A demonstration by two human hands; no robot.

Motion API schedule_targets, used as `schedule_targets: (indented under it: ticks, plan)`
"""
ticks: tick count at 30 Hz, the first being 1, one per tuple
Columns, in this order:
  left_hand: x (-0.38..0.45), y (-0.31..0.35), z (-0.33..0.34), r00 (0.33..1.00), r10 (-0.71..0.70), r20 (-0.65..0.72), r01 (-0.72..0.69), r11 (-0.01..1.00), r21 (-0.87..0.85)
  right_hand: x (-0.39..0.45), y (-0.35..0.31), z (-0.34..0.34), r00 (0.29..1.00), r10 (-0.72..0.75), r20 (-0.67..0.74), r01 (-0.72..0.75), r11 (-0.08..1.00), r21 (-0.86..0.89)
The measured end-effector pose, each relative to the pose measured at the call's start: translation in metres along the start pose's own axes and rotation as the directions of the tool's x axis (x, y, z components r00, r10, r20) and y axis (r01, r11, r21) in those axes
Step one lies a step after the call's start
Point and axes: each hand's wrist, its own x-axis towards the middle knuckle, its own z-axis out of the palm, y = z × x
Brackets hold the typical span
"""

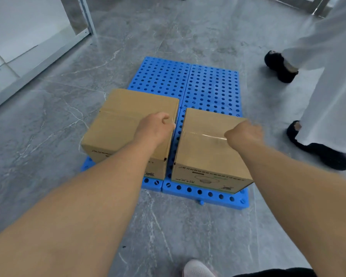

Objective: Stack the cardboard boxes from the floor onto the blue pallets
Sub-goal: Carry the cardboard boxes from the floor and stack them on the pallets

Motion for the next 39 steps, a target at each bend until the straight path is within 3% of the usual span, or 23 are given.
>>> schedule_targets:
  ticks: [2, 4, 6, 10, 18, 34, 36, 39]
  plan:
    - [0.0, 0.009, 0.018, 0.997, 0.024, 0.072, -0.038, 0.98, 0.195, 0.005, 0.018, 0.003, 0.997, -0.002, 0.078, 0.003, 1.0, -0.008]
    - [0.0, 0.011, 0.028, 0.993, 0.052, 0.103, -0.096, 0.867, 0.489, 0.007, 0.034, 0.007, 0.988, -0.001, 0.154, 0.0, 1.0, 0.008]
    - [0.002, 0.01, 0.031, 0.995, -0.01, 0.102, -0.055, 0.792, 0.608, 0.011, 0.046, 0.012, 0.978, -0.011, 0.209, 0.004, 0.999, 0.035]
    - [0.001, 0.0, 0.034, 0.98, -0.14, 0.141, 0.024, 0.786, 0.618, 0.017, 0.053, 0.019, 0.967, -0.011, 0.253, -0.001, 0.999, 0.045]
    - [-0.001, -0.007, 0.037, 0.985, -0.102, 0.139, -0.021, 0.729, 0.684, 0.015, 0.046, 0.021, 0.959, -0.059, 0.277, 0.064, 0.998, -0.008]
    - [0.0, -0.01, 0.038, 0.984, -0.122, 0.131, 0.002, 0.739, 0.673, 0.014, 0.042, 0.023, 0.959, -0.084, 0.27, 0.114, 0.989, -0.097]
    - [0.001, -0.006, 0.034, 0.977, -0.144, 0.156, 0.013, 0.775, 0.631, 0.015, 0.04, 0.02, 0.964, -0.084, 0.251, 0.114, 0.988, -0.108]
    - [0.001, -0.001, 0.018, 0.968, -0.193, 0.163, 0.112, 0.907, 0.407, 0.012, 0.028, 0.008, 0.982, -0.097, 0.162, 0.115, 0.988, -0.104]
